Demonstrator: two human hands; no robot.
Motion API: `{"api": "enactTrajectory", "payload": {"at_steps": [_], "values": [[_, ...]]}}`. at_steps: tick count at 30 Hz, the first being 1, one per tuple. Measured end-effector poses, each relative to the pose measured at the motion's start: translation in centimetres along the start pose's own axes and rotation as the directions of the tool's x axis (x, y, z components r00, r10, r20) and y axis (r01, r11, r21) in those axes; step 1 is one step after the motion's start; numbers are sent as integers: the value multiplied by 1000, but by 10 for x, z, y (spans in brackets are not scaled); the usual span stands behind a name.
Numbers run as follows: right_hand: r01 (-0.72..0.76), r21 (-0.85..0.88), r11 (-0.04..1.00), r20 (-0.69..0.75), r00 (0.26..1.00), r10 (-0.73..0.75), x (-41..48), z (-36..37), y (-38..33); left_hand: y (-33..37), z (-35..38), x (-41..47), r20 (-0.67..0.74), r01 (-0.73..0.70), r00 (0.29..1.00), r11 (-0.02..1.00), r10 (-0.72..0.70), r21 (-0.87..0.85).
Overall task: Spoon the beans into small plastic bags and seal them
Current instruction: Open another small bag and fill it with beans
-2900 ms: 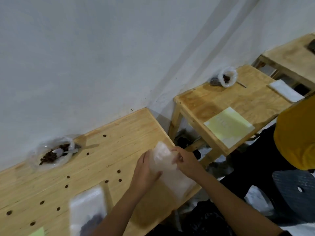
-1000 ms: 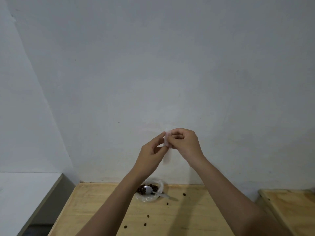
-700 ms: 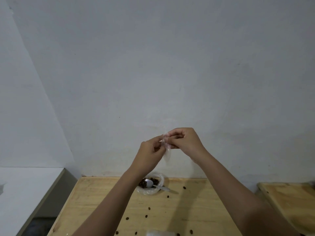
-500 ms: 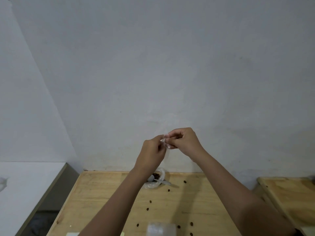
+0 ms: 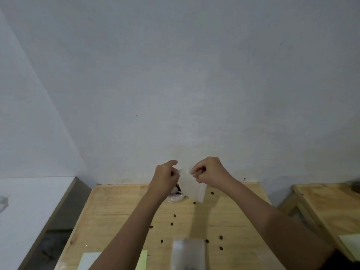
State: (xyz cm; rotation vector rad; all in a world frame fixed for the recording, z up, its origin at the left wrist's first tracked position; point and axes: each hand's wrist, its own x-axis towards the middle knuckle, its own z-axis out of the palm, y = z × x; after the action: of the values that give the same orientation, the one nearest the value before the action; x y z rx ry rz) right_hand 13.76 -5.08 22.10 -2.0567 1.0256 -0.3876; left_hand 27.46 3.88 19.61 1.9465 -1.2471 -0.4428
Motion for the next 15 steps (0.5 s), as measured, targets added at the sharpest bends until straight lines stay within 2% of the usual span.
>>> {"api": "enactTrajectory", "payload": {"at_steps": [5, 9, 11, 15], "values": [[-69, 250, 966, -38, 996, 81, -2, -6, 3, 6, -3, -8, 189, -56, 978, 980, 92, -189], [-83, 273, 958, 5, 996, 85, -2, -15, 1, 3, 0, -17, 324, -142, 924, 969, 203, -202], [-75, 326, 942, 27, 997, 70, -2, -20, -3, 2, 3, -18, 343, -187, 906, 962, 247, -198], [-51, 356, 933, 123, 992, 7, -4, -31, -13, 0, 7, -15, 268, -313, 903, 942, 334, -122]]}}
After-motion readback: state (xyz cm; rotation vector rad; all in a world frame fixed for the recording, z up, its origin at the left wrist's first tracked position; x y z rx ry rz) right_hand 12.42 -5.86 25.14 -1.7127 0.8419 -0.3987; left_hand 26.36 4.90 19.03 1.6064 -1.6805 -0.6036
